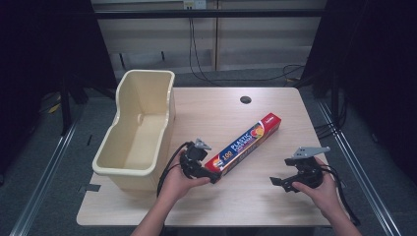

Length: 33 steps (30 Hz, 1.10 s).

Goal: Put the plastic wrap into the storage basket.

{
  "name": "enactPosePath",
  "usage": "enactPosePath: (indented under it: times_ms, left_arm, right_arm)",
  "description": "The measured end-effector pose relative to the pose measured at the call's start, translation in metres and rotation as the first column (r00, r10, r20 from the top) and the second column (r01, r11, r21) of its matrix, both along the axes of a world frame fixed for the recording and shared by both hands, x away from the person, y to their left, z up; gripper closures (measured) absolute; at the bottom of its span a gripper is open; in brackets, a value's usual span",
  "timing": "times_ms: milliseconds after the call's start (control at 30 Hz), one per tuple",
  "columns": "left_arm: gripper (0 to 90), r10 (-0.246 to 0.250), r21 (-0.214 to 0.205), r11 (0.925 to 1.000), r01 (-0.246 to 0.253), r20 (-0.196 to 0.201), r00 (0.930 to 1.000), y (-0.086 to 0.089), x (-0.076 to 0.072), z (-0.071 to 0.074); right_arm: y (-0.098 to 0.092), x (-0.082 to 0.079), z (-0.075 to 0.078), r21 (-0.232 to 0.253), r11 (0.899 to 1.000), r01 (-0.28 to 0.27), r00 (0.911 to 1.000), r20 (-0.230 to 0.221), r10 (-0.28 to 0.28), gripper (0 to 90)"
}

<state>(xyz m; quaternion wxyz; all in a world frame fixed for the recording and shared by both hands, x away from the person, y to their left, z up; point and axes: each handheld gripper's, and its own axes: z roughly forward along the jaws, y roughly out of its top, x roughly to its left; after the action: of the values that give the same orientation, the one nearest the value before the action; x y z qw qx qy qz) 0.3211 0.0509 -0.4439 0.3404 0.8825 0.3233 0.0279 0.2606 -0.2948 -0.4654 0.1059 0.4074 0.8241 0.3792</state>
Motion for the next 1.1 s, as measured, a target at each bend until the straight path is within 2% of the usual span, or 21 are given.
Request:
enactPosePath:
  times_ms: [67, 167, 267, 333, 400, 467, 567, 667, 833, 867, 1033, 1100]
  left_arm:
    - [4.0, -0.014, 0.014, 0.9998, 0.014, 0.001, 0.9999, -0.005, 0.004, 0.002]
    - [2.5, -0.029, 0.012, 0.9995, 0.029, -0.020, 0.9994, -0.014, 0.013, 0.005]
    - [2.2, -0.026, 0.002, 0.9997, 0.026, -0.033, 0.9991, -0.023, 0.021, 0.006]
    - [2.0, -0.034, 0.023, 0.9991, 0.035, -0.034, 0.9988, -0.029, 0.026, 0.007]
    - [1.8, -0.040, 0.018, 0.9990, 0.041, -0.052, 0.9979, -0.037, 0.035, 0.009]
    - [1.6, -0.043, 0.020, 0.9988, 0.044, -0.050, 0.9978, -0.039, 0.038, 0.009]
    - [1.1, -0.033, 0.015, 0.9993, 0.034, -0.061, 0.9976, -0.048, 0.047, 0.010]
    - [1.9, -0.029, 0.028, 0.9991, 0.031, -0.076, 0.9967, -0.057, 0.056, 0.011]
    - [2.9, -0.012, 0.032, 0.9994, 0.014, -0.060, 0.9981, -0.072, 0.067, 0.011]
    - [4.2, -0.022, 0.038, 0.9990, 0.024, -0.058, 0.9981, -0.073, 0.069, 0.011]
    - [11.4, 0.014, 0.054, 0.9985, -0.009, -0.081, 0.9966, -0.080, 0.077, 0.007]
    - [14.5, 0.008, 0.060, 0.9982, -0.003, -0.078, 0.9969, -0.083, 0.079, 0.006]
  right_arm:
    - [-0.002, -0.001, 0.000, -0.009, 1.000, 0.005, 1.0000, 0.000, -0.005, 4.7]
    - [-0.002, -0.001, -0.001, -0.030, 1.000, 0.006, 1.0000, 0.001, -0.006, 4.7]
    - [-0.002, -0.001, -0.002, -0.031, 1.000, 0.001, 1.0000, -0.008, -0.001, 4.7]
    - [-0.003, -0.002, -0.003, -0.035, 0.999, 0.004, 1.0000, -0.005, -0.004, 5.2]
    - [-0.005, -0.002, -0.003, -0.030, 0.999, 0.014, 0.9999, -0.006, -0.014, 5.3]
    - [-0.007, -0.002, -0.003, -0.026, 1.000, 0.012, 0.9999, -0.009, -0.012, 5.3]
    - [-0.008, -0.003, -0.002, -0.017, 1.000, 0.024, 0.9997, -0.009, -0.024, 5.3]
    - [-0.009, -0.003, -0.002, -0.012, 1.000, 0.021, 0.9997, -0.010, -0.021, 5.3]
    - [-0.010, -0.002, -0.002, -0.007, 1.000, 0.022, 0.9998, -0.003, -0.022, 5.3]
    - [-0.011, -0.002, -0.002, -0.007, 1.000, 0.021, 0.9998, -0.003, -0.021, 5.2]
    - [-0.011, -0.002, -0.002, -0.007, 1.000, 0.023, 0.9997, -0.008, -0.023, 5.3]
    - [-0.011, -0.002, -0.002, -0.004, 1.000, 0.020, 0.9998, -0.008, -0.020, 5.3]
